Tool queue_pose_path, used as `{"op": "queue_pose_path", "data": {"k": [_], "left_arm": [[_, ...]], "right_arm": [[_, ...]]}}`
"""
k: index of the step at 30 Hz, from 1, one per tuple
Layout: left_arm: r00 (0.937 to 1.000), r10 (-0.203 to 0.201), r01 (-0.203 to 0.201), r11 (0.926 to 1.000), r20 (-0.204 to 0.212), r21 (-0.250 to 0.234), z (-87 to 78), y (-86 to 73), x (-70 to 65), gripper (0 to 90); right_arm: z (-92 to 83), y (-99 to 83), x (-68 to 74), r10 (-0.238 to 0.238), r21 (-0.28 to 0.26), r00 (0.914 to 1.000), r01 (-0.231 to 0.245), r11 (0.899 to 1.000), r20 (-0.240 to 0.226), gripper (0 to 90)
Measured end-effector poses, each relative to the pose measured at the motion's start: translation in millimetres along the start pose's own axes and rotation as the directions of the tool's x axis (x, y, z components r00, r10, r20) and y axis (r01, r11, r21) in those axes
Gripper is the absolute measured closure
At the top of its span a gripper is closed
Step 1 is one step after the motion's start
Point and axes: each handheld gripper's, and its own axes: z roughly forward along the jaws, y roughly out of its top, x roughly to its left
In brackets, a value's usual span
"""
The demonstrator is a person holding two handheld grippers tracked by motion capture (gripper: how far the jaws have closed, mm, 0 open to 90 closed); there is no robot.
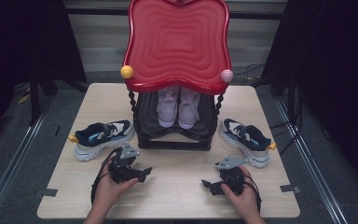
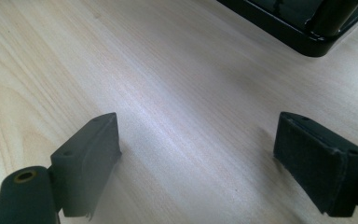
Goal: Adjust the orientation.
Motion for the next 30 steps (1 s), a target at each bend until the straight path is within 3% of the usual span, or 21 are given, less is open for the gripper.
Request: {"op": "queue_pose_path", "data": {"k": [6, 12, 30], "left_arm": [[0.9995, -0.031, 0.031, 0.9995, -0.005, -0.010, -15.2, 1.7, 15.7, 17.6], [0.9983, -0.046, 0.046, 0.9989, -0.035, -0.014, -27.2, 4.4, 28.8, 17.6], [0.9984, -0.038, 0.038, 0.9992, -0.043, 0.009, -34.9, 13.5, 35.7, 17.6]], "right_arm": [[0.0, 0.0, 0.0, 0.000, 0.000, 1.0000, 0.000, 1.000, 0.000, 13.9], [0.0, 0.0, 0.0, 0.001, 0.000, 1.0000, -0.001, 1.000, 0.000, 13.9], [0.9, 0.7, -1.3, -0.009, -0.003, 0.9999, 0.009, 1.000, -0.007, 13.8]]}}
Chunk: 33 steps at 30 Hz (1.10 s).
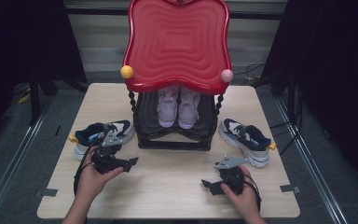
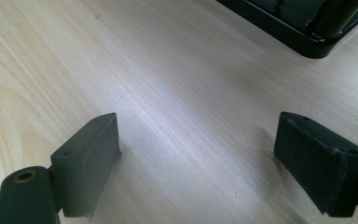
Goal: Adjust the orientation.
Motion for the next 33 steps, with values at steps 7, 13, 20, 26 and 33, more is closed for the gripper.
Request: {"op": "queue_pose_path", "data": {"k": [7, 13, 20, 26, 33], "left_arm": [[0.9998, 0.002, -0.002, 0.9998, -0.021, 0.018, -6.7, 0.4, 10.6, 17.6], [0.9990, -0.005, 0.007, 0.9995, -0.044, 0.030, -13.4, 1.1, 21.1, 17.6], [0.9970, -0.015, 0.017, 0.9996, -0.076, 0.023, -13.3, 4.8, 31.1, 17.6], [0.9943, -0.019, 0.021, 0.9997, -0.105, 0.012, -20.8, 7.8, 42.6, 17.6], [0.9890, -0.038, 0.040, 0.9992, -0.143, 0.005, -24.2, 6.5, 61.4, 18.3]], "right_arm": [[0.6, 0.7, -0.8, 0.000, 0.001, 1.0000, 0.000, 1.000, -0.001, 13.8], [0.9, 0.9, -0.8, -0.001, 0.000, 1.0000, 0.001, 1.000, 0.001, 13.8], [0.8, 0.9, -0.8, -0.001, 0.001, 1.0000, 0.001, 1.000, 0.001, 13.8], [0.9, 0.9, -0.8, -0.001, 0.001, 1.0000, 0.001, 1.000, 0.001, 13.8], [0.9, 0.9, -0.8, -0.001, 0.001, 1.0000, 0.001, 1.000, 0.000, 13.8]]}}
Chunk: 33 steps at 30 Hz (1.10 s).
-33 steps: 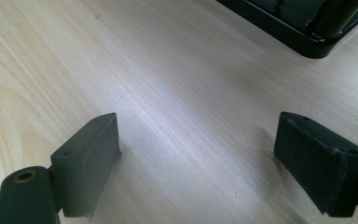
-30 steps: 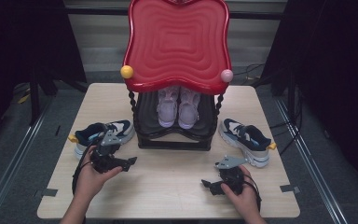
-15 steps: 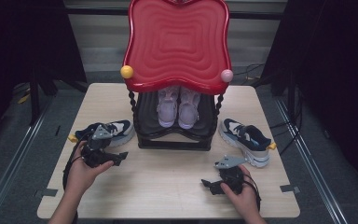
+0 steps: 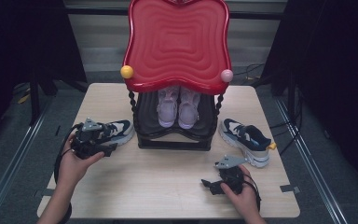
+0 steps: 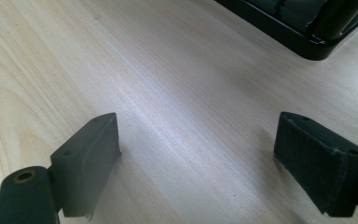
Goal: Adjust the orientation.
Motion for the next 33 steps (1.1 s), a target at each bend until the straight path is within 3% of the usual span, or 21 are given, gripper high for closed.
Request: {"op": "queue_pose_path", "data": {"k": [1, 3, 4, 6, 11, 12, 14, 15, 17, 19, 23, 26, 33], "left_arm": [[0.9999, -0.011, 0.011, 0.9998, 0.001, -0.016, -0.1, -0.4, 0.7, 19.7], [0.9995, 0.016, -0.017, 0.9997, -0.026, -0.019, -1.5, -0.6, 2.3, 19.7], [0.9994, 0.010, -0.012, 0.9990, -0.033, -0.042, -2.4, -0.5, 1.9, 19.6], [0.9991, 0.029, -0.030, 0.9990, -0.031, -0.033, -4.3, 0.2, 4.1, 19.7], [0.9976, 0.009, -0.009, 1.0000, -0.069, 0.004, -0.4, -3.3, 13.5, 19.9], [0.9982, 0.003, -0.002, 0.9998, -0.060, 0.019, 1.3, -4.5, 15.8, 20.9], [0.9984, -0.006, 0.009, 0.9986, -0.057, 0.052, 6.4, -7.6, 17.4, 29.7], [0.9988, -0.001, 0.005, 0.9978, -0.050, 0.066, 8.6, -8.9, 18.1, 29.7], [0.9992, -0.011, 0.014, 0.9973, -0.039, 0.072, 11.4, -10.3, 18.3, 39.9], [0.9971, 0.026, -0.020, 0.9960, -0.072, 0.087, 11.2, -9.6, 16.5, 48.5], [0.9993, 0.006, -0.003, 0.9962, -0.036, 0.087, 7.8, -6.1, 13.6, 66.6], [0.9992, 0.012, -0.008, 0.9937, -0.037, 0.112, 6.8, -4.2, 10.1, 73.3], [0.9988, -0.048, 0.049, 0.9940, -0.006, 0.098, 9.7, -0.8, -2.3, 79.4]], "right_arm": [[0.0, 0.0, 0.0, 0.000, 0.000, 1.0000, 0.000, 1.000, 0.000, 13.8], [0.0, 0.0, 0.0, 0.000, 0.000, 1.0000, 0.000, 1.000, 0.000, 13.8], [0.0, 0.0, 0.0, 0.000, 0.000, 1.0000, 0.000, 1.000, 0.000, 13.8], [0.0, 0.0, 0.0, 0.000, 0.000, 1.0000, 0.000, 1.000, 0.000, 13.8], [0.0, 0.0, 0.0, 0.000, 0.000, 1.0000, 0.000, 1.000, 0.000, 13.8], [0.0, 0.0, 0.0, 0.000, 0.000, 1.0000, 0.000, 1.000, 0.000, 13.8], [0.0, 0.0, 0.0, 0.000, 0.000, 1.0000, 0.000, 1.000, 0.000, 13.8], [0.0, 0.0, 0.0, 0.000, 0.000, 1.0000, 0.000, 1.000, 0.000, 13.8], [0.0, 0.0, 0.0, 0.000, 0.000, 1.0000, 0.000, 1.000, 0.000, 13.8], [-0.1, 0.0, 0.0, 0.001, 0.000, 1.0000, -0.001, 1.000, 0.000, 13.8], [0.0, 0.0, 0.0, -0.001, 0.000, 1.0000, 0.001, 1.000, 0.000, 13.8], [0.0, 0.0, 0.0, 0.000, 0.000, 1.0000, 0.000, 1.000, 0.000, 13.8], [0.0, 0.0, 0.0, -0.001, 0.000, 1.0000, 0.001, 1.000, 0.000, 13.8]]}}
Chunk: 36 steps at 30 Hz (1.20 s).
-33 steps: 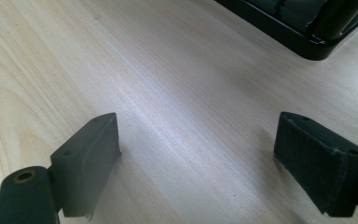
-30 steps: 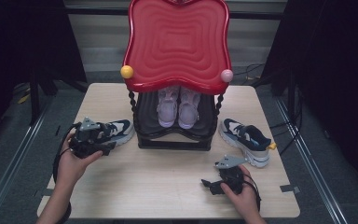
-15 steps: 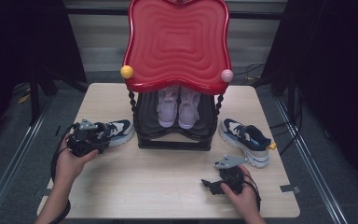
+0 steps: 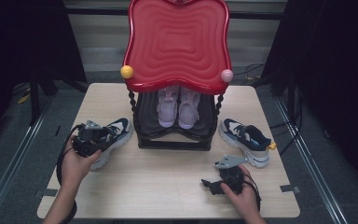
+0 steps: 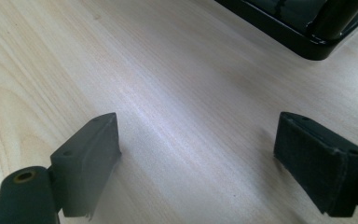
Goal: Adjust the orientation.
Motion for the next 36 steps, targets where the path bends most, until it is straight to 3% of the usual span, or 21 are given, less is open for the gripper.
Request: {"op": "queue_pose_path", "data": {"k": [3, 6, 10, 14, 17, 20, 23, 25, 30, 33, 36], "left_arm": [[0.9999, -0.010, 0.010, 0.9999, 0.007, -0.013, 0.9, 1.1, -1.9, 76.1], [1.0000, 0.010, -0.010, 0.9998, -0.001, -0.015, -1.4, 2.6, -3.9, 60.2], [0.9995, 0.028, -0.027, 0.9993, 0.015, -0.025, -8.0, 4.6, -1.6, 51.0], [0.9970, 0.073, -0.073, 0.9971, -0.025, -0.019, -14.3, 4.9, 0.5, 43.0], [0.9989, 0.044, -0.044, 0.9983, -0.016, -0.038, -18.5, 1.6, 6.1, 38.1], [0.9986, 0.047, -0.048, 0.9988, -0.022, -0.007, -18.8, -4.5, 10.4, 38.2], [0.9983, 0.057, -0.056, 0.9982, -0.011, 0.023, -21.4, -7.4, 8.6, 52.5], [0.9989, 0.046, -0.046, 0.9986, -0.004, 0.026, -22.0, -7.9, 5.2, 53.3], [0.9971, 0.071, -0.072, 0.9967, 0.029, 0.038, -17.9, -6.1, -3.3, 56.9], [0.9960, 0.088, -0.089, 0.9944, 0.014, 0.057, -14.6, -5.0, -6.8, 61.1], [0.9977, 0.065, -0.066, 0.9957, 0.020, 0.065, -13.6, -4.2, -7.1, 66.6]], "right_arm": [[0.0, 0.0, 0.0, 0.000, 0.000, 1.0000, 0.000, 1.000, 0.000, 13.8], [0.0, 0.0, 0.0, 0.000, 0.000, 1.0000, 0.000, 1.000, 0.000, 13.8], [0.0, 0.0, 0.0, 0.000, 0.000, 1.0000, 0.000, 1.000, 0.000, 13.8], [0.0, 0.0, 0.1, 0.000, 0.000, 1.0000, 0.000, 1.000, 0.000, 13.8], [0.0, 0.0, 0.0, 0.000, 0.000, 1.0000, 0.000, 1.000, 0.000, 13.8], [-0.1, 0.0, 0.1, 0.002, 0.001, 1.0000, -0.002, 1.000, 0.000, 13.8], [-0.1, 0.0, 0.1, 0.002, 0.000, 1.0000, -0.002, 1.000, 0.000, 13.8], [0.0, 0.0, 0.0, 0.000, 0.000, 1.0000, 0.000, 1.000, 0.000, 13.8], [0.0, 0.0, 0.0, 0.000, 0.000, 1.0000, 0.000, 1.000, 0.000, 13.8], [0.0, 0.0, 0.0, 0.000, 0.000, 1.0000, 0.000, 1.000, 0.000, 13.8], [0.0, 0.0, 0.0, 0.001, 0.000, 1.0000, -0.001, 1.000, 0.000, 13.8]]}}
